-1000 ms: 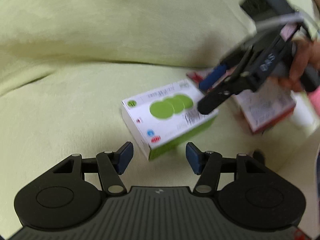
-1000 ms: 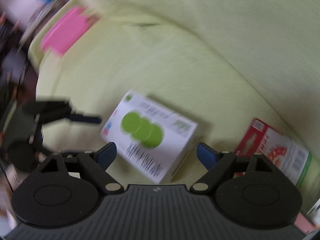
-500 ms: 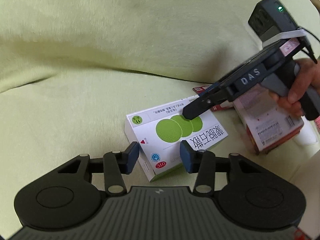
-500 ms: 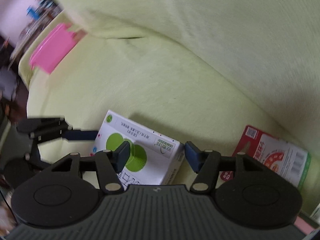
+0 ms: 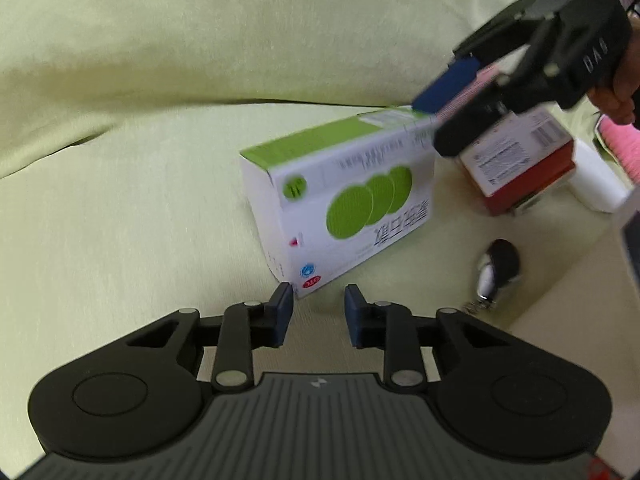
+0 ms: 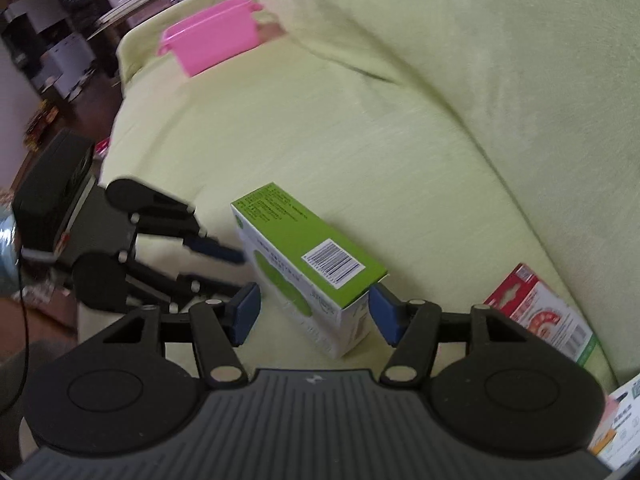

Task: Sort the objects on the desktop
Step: 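Grasp the green-circle box with the right gripper, then lift the green-circle box and carry it over the white bin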

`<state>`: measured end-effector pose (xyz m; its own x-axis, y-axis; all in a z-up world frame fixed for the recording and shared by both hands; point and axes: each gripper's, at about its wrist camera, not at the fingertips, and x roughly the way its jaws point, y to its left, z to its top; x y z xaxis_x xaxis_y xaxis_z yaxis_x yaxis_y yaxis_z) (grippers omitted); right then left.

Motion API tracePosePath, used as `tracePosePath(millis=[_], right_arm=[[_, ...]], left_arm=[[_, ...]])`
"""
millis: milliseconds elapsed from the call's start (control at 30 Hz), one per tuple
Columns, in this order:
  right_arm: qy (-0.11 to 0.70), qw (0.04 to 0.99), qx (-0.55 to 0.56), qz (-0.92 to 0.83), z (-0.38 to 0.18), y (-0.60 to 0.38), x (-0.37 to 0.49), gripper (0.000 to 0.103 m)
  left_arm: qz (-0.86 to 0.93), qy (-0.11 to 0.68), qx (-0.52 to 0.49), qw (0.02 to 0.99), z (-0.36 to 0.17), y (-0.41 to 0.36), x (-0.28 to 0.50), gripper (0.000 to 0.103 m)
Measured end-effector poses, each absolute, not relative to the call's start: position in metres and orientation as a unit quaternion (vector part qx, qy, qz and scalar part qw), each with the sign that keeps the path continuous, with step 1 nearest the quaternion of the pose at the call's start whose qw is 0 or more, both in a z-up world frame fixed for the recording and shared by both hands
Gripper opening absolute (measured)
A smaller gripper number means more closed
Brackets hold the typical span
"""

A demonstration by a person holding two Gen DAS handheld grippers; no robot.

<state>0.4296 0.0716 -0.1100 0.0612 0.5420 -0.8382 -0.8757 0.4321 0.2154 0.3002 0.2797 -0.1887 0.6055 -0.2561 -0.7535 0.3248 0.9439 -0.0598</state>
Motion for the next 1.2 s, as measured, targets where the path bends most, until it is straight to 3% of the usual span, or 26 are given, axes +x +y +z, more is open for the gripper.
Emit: tracePosePath(millis=[100,167,433,500,533,567,600,833,1200], right_arm=[[0.451,0.707,-0.216,0.501,-0.107,0.071,0.419,0.064],[0.438,0.704,-0.247,0.502,-0.108,0.074,0.413,0.076],[0.440,0.696,-0.286,0.490,-0.126,0.082,0.410,0.077],[0.440,0.696,-0.288,0.489,-0.128,0.082,0.410,0.073],[0.439,0.695,-0.286,0.491,-0.129,0.082,0.409,0.067],[0.439,0.694,-0.285,0.494,-0.130,0.082,0.408,0.054],[0.438,0.694,-0.286,0.495,-0.130,0.083,0.406,0.052],[0.417,0.716,-0.289,0.480,-0.125,0.078,0.397,0.043],[0.378,0.753,-0.282,0.458,-0.079,0.069,0.373,0.043]], left_arm=[[-0.162,0.408,0.059,0.896,-0.177,0.284,0.285,0.034],[-0.162,0.404,0.069,0.898,-0.174,0.281,0.284,0.034],[-0.151,0.379,0.094,0.908,-0.165,0.276,0.302,0.038],[-0.159,0.378,0.093,0.908,-0.163,0.276,0.306,0.040],[-0.161,0.377,0.096,0.907,-0.164,0.274,0.308,0.040],[-0.163,0.376,0.100,0.907,-0.163,0.272,0.310,0.040],[-0.163,0.375,0.105,0.906,-0.163,0.270,0.311,0.040],[-0.152,0.373,0.119,0.908,-0.167,0.257,0.312,0.039],[-0.141,0.332,0.132,0.923,-0.121,0.250,0.294,0.039]])
